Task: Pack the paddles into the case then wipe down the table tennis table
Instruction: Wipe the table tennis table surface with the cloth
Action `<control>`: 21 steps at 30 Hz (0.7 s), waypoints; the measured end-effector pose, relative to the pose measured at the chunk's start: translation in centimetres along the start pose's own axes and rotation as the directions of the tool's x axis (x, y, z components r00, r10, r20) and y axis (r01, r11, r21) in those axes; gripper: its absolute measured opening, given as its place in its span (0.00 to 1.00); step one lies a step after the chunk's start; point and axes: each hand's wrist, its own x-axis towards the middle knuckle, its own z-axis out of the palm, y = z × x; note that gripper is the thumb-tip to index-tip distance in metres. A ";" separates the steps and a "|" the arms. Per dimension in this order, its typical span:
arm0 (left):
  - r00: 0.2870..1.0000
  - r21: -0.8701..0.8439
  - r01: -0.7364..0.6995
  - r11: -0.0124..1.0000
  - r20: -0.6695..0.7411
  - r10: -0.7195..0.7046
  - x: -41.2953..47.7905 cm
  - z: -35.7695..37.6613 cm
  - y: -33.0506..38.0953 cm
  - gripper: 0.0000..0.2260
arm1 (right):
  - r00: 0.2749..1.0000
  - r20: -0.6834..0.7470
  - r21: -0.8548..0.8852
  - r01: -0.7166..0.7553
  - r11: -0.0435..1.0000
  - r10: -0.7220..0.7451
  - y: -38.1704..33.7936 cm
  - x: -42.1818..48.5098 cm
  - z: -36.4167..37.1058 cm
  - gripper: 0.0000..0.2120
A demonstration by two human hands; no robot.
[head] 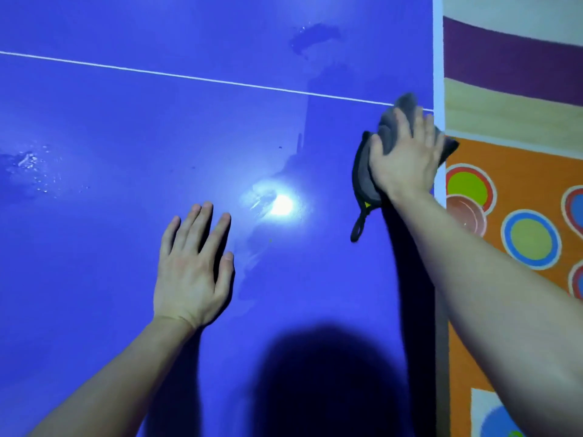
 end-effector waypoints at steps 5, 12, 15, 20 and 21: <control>1.000 0.007 -0.008 1.000 0.013 0.008 0.3 0.0 -0.1 0.27 | 0.962 0.015 0.009 0.271 0.963 -0.271 -12.2 -2.8 1.3 0.29; 1.000 -0.006 -0.003 1.000 0.022 0.003 0.1 0.0 -0.1 0.27 | 0.904 0.069 0.084 0.415 0.906 -0.421 -8.2 0.2 1.8 0.33; 1.000 -0.016 0.003 1.000 0.020 -0.003 0.0 -0.1 0.1 0.27 | 1.000 0.023 -0.015 0.004 1.000 -0.003 0.7 3.2 -0.1 0.37; 0.999 -0.009 -0.006 1.000 0.034 0.006 0.1 0.0 -0.1 0.27 | 0.994 0.014 -0.029 0.109 0.994 -0.109 -10.6 0.8 1.4 0.33; 0.999 -0.007 -0.011 1.000 0.038 0.011 0.2 0.1 -0.2 0.27 | 0.959 0.055 -0.001 0.277 0.961 -0.276 -14.3 -0.1 2.0 0.32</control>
